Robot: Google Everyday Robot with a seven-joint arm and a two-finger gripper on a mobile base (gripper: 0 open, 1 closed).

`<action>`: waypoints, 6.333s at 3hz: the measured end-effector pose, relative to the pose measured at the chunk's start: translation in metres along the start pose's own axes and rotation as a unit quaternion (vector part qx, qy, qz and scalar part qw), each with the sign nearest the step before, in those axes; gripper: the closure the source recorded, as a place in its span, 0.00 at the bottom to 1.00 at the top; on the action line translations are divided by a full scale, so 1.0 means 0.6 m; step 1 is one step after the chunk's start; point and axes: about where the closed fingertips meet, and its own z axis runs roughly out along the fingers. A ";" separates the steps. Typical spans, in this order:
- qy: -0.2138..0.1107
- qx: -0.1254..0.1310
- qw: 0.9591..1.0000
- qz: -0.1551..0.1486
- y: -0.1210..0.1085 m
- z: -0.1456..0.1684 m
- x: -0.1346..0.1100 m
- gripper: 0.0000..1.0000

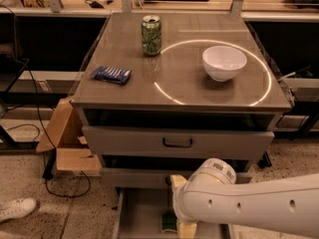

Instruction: Pick sponge from bottom drawer and place on counter

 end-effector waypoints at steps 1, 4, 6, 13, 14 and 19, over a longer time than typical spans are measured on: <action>0.004 -0.011 1.000 0.003 0.000 0.045 0.015 0.00; 0.035 -0.025 0.999 0.005 -0.004 0.118 0.069 0.00; 0.008 -0.037 0.999 0.025 0.011 0.158 0.077 0.00; -0.026 -0.096 0.988 0.120 0.094 0.409 0.059 0.00; -0.028 -0.097 0.987 0.123 0.095 0.416 0.059 0.00; -0.019 -0.086 0.980 0.176 0.033 0.541 0.131 0.00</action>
Offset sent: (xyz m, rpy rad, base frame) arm 0.0207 -0.0147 -0.1016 -0.0700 0.0453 -0.0012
